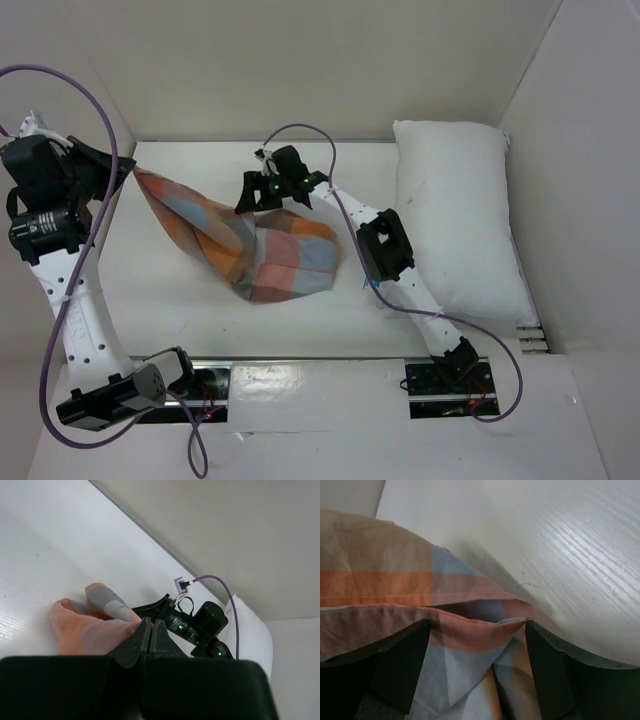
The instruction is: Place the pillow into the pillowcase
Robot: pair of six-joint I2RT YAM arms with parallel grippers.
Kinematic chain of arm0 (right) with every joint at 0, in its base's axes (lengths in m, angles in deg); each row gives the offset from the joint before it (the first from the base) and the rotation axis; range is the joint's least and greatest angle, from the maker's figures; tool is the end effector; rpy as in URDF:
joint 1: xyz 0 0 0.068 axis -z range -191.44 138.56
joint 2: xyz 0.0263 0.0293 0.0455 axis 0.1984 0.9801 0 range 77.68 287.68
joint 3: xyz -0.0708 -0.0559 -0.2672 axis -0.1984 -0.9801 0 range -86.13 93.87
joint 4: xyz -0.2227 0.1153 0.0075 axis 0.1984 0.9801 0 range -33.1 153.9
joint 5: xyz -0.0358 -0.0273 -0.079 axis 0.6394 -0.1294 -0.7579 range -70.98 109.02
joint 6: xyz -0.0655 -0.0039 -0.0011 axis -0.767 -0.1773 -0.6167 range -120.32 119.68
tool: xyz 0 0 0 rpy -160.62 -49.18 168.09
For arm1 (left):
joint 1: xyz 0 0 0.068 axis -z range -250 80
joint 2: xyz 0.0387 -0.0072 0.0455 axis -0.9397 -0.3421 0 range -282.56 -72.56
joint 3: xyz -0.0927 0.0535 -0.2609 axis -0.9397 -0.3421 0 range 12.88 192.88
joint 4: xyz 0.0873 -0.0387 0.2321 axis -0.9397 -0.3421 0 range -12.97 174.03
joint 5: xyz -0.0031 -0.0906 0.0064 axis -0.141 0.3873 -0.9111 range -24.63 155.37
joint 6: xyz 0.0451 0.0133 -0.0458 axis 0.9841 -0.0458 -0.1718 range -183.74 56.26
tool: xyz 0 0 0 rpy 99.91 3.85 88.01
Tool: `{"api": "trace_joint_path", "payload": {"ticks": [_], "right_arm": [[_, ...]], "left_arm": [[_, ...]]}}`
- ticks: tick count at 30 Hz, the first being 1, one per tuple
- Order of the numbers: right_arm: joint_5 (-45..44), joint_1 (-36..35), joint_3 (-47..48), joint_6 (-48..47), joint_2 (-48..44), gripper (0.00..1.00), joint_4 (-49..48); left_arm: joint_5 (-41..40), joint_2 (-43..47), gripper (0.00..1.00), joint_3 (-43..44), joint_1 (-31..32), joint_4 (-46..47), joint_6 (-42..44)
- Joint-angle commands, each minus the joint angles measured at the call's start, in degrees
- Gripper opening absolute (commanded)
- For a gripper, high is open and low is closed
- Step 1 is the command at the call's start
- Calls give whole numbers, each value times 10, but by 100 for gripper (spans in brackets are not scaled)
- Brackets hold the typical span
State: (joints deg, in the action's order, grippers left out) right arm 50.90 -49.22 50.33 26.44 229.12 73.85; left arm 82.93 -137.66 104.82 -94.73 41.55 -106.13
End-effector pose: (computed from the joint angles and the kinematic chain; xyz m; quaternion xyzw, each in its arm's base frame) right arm 0.4586 0.3900 0.1796 -0.2134 0.8240 0.4521 0.2665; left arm 0.1927 0.0716 0.4874 -0.3585 0.7071 -0.2118 0.5715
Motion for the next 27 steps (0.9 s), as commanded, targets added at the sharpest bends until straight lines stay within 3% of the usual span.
{"api": "trace_joint_path", "payload": {"ticks": [1, 5, 7, 10, 16, 22, 27], "right_arm": [[28, -6, 23, 3, -2, 84, -10], [35, -12, -9, 3, 0, 84, -10], [42, -12, -21, 8, -17, 54, -31], [58, -12, -33, 20, -38, 0, -46], [36, 2, -33, 9, -110, 0, -41], [6, 81, 2, -1, -200, 0, -36], [20, 168, -8, 4, -312, 0, -70]], "left_arm": [[-8, 4, 0, 2, -3, 13, 0], [-8, 4, 0, 2, -3, 13, 0], [-8, 4, 0, -4, -3, 13, 0], [-8, 4, 0, -4, -3, 13, 0], [3, -1, 0, -14, -3, 29, 17], [143, -148, 0, 44, -3, 29, 60], [249, -181, 0, 124, -3, 97, 31]]}}
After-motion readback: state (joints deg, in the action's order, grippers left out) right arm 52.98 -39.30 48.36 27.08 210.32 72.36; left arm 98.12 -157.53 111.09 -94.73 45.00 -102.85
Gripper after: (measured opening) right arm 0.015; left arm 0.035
